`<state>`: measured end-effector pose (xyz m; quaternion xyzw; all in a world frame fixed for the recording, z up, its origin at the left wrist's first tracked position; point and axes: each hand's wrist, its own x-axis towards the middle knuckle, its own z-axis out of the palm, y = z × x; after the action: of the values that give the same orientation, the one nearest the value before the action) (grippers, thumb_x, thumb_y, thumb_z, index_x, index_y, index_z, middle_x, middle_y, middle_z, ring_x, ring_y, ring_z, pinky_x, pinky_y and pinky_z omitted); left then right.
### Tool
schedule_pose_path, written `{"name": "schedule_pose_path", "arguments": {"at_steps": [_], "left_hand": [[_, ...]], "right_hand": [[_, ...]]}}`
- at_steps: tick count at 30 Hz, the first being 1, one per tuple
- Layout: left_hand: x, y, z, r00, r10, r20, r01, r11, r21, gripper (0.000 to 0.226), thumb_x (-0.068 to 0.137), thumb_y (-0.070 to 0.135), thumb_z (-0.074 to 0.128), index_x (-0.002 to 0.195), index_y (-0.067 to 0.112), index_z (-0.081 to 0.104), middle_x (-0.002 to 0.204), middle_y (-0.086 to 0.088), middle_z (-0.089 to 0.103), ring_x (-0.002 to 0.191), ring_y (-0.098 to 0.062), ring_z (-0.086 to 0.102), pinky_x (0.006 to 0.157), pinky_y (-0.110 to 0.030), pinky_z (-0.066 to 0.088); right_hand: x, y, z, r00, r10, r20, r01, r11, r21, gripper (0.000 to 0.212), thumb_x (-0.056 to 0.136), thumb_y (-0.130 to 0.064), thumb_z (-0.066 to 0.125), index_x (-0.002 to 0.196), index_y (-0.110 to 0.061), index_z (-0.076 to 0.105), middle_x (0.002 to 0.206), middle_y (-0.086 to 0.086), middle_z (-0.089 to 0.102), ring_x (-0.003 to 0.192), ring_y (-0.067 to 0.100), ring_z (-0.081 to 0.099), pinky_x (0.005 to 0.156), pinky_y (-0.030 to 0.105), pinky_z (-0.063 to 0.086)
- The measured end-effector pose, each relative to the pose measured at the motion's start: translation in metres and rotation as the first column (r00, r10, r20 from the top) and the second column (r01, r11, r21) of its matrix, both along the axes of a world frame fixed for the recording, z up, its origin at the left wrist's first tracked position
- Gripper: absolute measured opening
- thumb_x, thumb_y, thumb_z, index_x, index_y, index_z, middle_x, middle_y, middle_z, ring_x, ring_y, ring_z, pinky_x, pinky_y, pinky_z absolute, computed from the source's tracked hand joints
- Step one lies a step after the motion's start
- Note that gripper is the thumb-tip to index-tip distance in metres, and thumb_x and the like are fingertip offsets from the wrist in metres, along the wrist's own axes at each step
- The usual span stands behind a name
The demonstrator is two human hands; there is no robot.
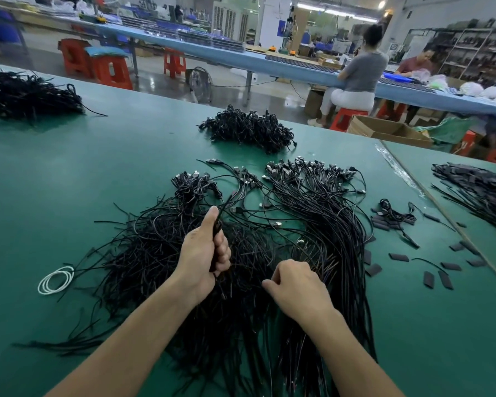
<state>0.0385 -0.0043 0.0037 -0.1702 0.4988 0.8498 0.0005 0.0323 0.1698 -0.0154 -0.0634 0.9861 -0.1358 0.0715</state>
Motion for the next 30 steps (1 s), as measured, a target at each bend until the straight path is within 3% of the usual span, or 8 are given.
{"name": "schedule_pose_path", "arguments": {"at_steps": [3,10,13,15,19,23,27,30], "left_hand": [[0.001,0.0,0.002,1.0,-0.009,-0.026,0.008,0.999,-0.036,0.054,0.082,0.06,0.059,0.047,0.021,0.049,0.045,0.003,0.04,0.033,-0.008,0.029,0.03,-0.019,0.024],[0.004,0.009,0.003,1.0,0.016,-0.015,-0.017,0.994,-0.109,0.067,0.101,0.056,0.04,0.043,0.022,0.043,0.043,0.003,0.032,0.032,-0.009,0.023,0.03,-0.019,0.017],[0.005,0.011,0.004,1.0,0.002,-0.01,-0.003,0.984,-0.179,0.071,0.102,0.056,0.035,0.04,0.023,0.046,0.042,0.004,0.031,0.032,-0.009,0.021,0.032,-0.019,0.016],[0.005,0.012,0.004,0.999,-0.038,-0.011,0.034,0.968,-0.25,0.073,0.103,0.054,0.034,0.04,0.021,0.049,0.041,0.005,0.032,0.032,-0.009,0.021,0.033,-0.019,0.015],[0.011,0.018,0.009,0.978,-0.208,-0.031,0.185,0.922,-0.341,0.055,0.1,0.041,0.041,0.054,0.017,0.06,0.04,0.004,0.033,0.03,-0.008,0.022,0.035,-0.017,0.016],[0.018,0.027,0.015,0.939,-0.305,-0.162,0.232,0.905,-0.357,0.019,0.098,0.015,0.045,0.089,0.013,0.061,0.051,0.013,0.054,0.038,0.002,0.046,0.037,-0.011,0.033],[0.022,0.029,0.015,0.903,-0.303,-0.306,0.174,0.907,-0.384,0.035,0.106,0.015,0.037,0.103,0.013,0.072,0.082,0.004,0.074,0.068,0.001,0.065,0.057,-0.01,0.047],[0.024,0.028,0.018,0.918,-0.225,-0.326,0.098,0.926,-0.365,0.05,0.109,0.03,0.03,0.094,0.029,0.078,0.065,0.008,0.069,0.047,0.001,0.053,0.042,-0.013,0.039]], "right_hand": [[0.001,-0.005,-0.003,0.999,-0.027,0.021,0.027,1.0,0.014,0.022,0.096,-0.034,0.06,0.096,-0.013,0.066,0.091,0.0,0.065,0.08,0.02,0.064,0.067,0.033,0.055],[0.001,-0.006,0.001,0.997,-0.048,0.052,0.052,0.997,-0.064,0.015,0.094,-0.024,0.058,0.098,-0.016,0.07,0.093,0.001,0.066,0.078,0.019,0.062,0.062,0.029,0.05],[0.0,-0.004,0.005,0.998,-0.056,0.007,0.057,0.979,-0.196,0.009,0.094,-0.027,0.057,0.093,-0.022,0.064,0.091,-0.006,0.063,0.079,0.014,0.061,0.066,0.029,0.05],[0.0,-0.003,0.012,0.998,-0.069,-0.008,0.06,0.918,-0.392,0.007,0.096,-0.027,0.058,0.091,-0.023,0.061,0.087,-0.007,0.065,0.077,0.011,0.062,0.066,0.027,0.052],[0.004,-0.007,0.032,0.993,-0.074,-0.093,-0.018,0.676,-0.737,0.009,0.096,-0.019,0.063,0.089,-0.024,0.065,0.077,-0.003,0.071,0.068,0.005,0.066,0.065,0.021,0.053],[0.011,-0.014,0.047,0.978,-0.023,-0.205,-0.152,0.594,-0.79,0.019,0.093,-0.009,0.065,0.092,-0.026,0.072,0.086,-0.012,0.073,0.082,0.003,0.067,0.074,0.017,0.052],[0.018,-0.016,0.058,0.969,0.108,-0.221,-0.243,0.561,-0.791,0.042,0.087,0.008,0.056,0.096,-0.029,0.075,0.099,-0.011,0.075,0.096,0.007,0.069,0.087,0.025,0.055],[0.019,-0.013,0.059,0.973,0.132,-0.191,-0.232,0.606,-0.761,0.025,0.091,-0.001,0.063,0.097,-0.021,0.077,0.09,-0.008,0.075,0.083,0.01,0.07,0.078,0.029,0.057]]}}
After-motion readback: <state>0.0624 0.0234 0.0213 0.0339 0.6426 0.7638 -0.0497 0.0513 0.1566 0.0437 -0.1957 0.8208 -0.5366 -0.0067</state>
